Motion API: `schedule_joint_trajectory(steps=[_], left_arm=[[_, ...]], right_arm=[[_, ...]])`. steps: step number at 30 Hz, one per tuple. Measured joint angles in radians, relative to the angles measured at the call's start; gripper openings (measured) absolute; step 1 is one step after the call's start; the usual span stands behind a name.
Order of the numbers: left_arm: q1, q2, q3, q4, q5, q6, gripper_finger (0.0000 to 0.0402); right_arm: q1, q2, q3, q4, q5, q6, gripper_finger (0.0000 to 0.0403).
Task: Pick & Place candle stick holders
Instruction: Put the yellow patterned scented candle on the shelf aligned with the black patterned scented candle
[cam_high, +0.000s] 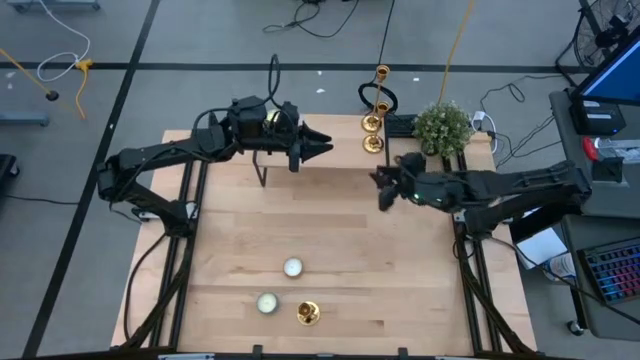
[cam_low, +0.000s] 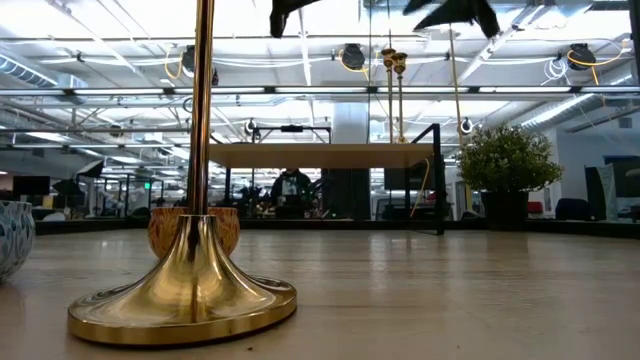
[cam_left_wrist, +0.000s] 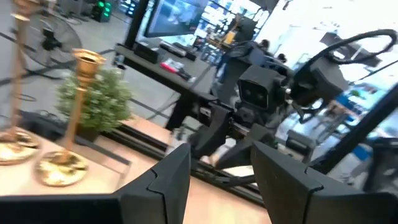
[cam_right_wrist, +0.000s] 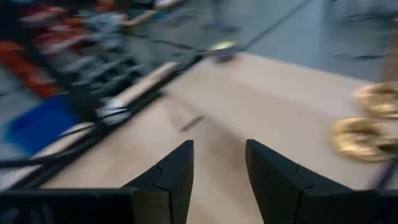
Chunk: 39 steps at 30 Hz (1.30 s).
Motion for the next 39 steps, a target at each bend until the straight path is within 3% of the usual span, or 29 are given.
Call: schedule_joint_trajectory(steps=[4,10,25,31,39], left_arm=[[-0.041,0.0,0.0,0.011,0.001,-0.07,0.0177],[-0.123,0.0,0.0,0.064,0.001,-0.189,0.0177],[-0.341,0.0,0.0,0.081,-0.022,-0.215,0.0177],[-0.391,0.0,0.0,0.072,-0.032,-0.228,0.0177],[-0.449,0.0,0.0,0.007,0.075,-0.285,0.0177]], right_arm=[[0.098,-0.063,0.0,0.037,-0.073,-0.016,0.0144],[0.262,-0.117,0.0,0.043,-0.076,0.001,0.0144],[0.643,-0.028,0.0,0.039,-0.101,0.081,0.0144],[0.725,0.055,-0.001,0.039,-0.1,0.164,0.0144],[0.744,0.185,-0.001,0.039,-0.048,0.227,0.0144]])
